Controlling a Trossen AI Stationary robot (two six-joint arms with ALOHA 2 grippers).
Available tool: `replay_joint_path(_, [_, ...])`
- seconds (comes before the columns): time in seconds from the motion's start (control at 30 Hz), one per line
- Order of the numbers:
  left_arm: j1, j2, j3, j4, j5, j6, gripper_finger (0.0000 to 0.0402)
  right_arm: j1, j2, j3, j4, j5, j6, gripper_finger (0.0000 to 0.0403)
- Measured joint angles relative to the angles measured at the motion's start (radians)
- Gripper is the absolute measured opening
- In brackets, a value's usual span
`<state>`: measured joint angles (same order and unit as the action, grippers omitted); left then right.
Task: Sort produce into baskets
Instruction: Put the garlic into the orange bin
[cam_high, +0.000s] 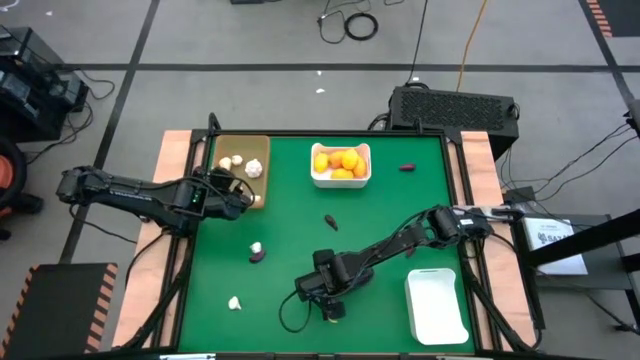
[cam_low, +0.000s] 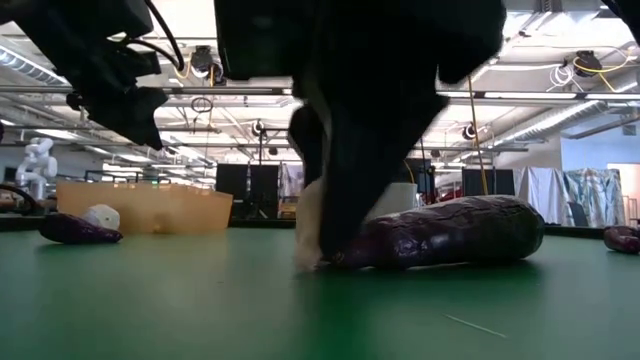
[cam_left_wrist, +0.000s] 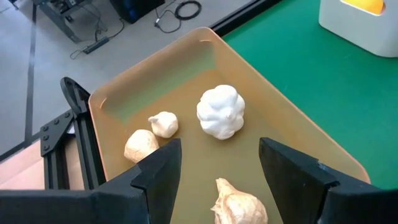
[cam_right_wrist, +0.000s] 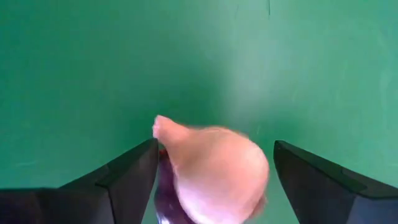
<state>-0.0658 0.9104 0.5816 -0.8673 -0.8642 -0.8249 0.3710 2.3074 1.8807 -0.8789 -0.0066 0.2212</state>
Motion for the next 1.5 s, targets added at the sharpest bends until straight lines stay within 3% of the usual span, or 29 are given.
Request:
replay_joint_path(0.27, [0.000, 0.000, 0.000, 0.031, 0.000, 0.023, 0.0224, -0.011, -0.006, -0.072, 0.055, -0.002, 0.005, 0.0309])
replay_joint_path(0.77, [0.000, 0.000, 0.000, 0.040, 0.001, 0.029, 0.0224, -0.012, 0.001, -0.024, 0.081, 0.008, -0.009, 0.0303])
replay_joint_path(1.3, [0.000, 0.000, 0.000, 0.040, 0.002, 0.029, 0.0224, -0.012, 0.001, 0.033, -0.018, 0.007, -0.008, 0.0192])
replay_joint_path(1.5, [0.000, 0.000, 0.000, 0.040, 0.002, 0.029, 0.0224, -0.015, 0.000, 0.033, -0.017, 0.005, -0.023, 0.0170])
